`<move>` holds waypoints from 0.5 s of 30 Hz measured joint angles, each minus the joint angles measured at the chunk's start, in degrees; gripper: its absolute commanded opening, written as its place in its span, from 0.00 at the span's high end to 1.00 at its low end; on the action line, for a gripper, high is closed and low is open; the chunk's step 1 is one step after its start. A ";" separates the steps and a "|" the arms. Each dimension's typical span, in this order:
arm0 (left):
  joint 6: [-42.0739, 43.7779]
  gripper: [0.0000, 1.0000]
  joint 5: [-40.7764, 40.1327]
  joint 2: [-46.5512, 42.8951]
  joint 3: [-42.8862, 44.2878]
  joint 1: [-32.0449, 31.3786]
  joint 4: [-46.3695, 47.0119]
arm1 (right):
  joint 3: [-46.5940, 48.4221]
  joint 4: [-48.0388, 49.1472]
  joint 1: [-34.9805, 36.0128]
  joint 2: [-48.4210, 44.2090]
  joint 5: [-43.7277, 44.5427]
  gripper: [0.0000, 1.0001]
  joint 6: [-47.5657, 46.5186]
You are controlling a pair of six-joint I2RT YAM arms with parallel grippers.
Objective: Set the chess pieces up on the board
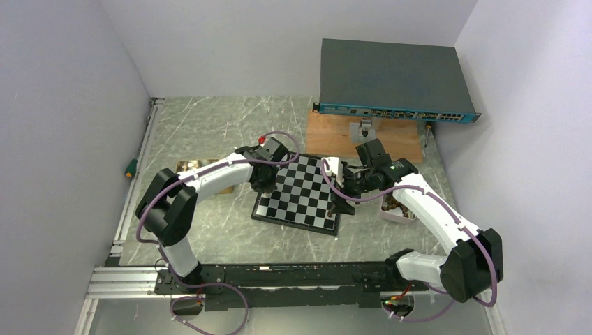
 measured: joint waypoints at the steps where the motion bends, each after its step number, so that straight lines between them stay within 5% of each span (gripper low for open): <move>1: 0.00 0.78 0.02 0.07 0.02 0.00 0.00 | 0.00 0.00 0.00 0.00 0.00 0.23 0.00; 15: 0.02 0.58 0.00 0.70 0.83 0.33 -0.52 | -0.13 0.00 0.00 0.00 0.00 0.23 -0.22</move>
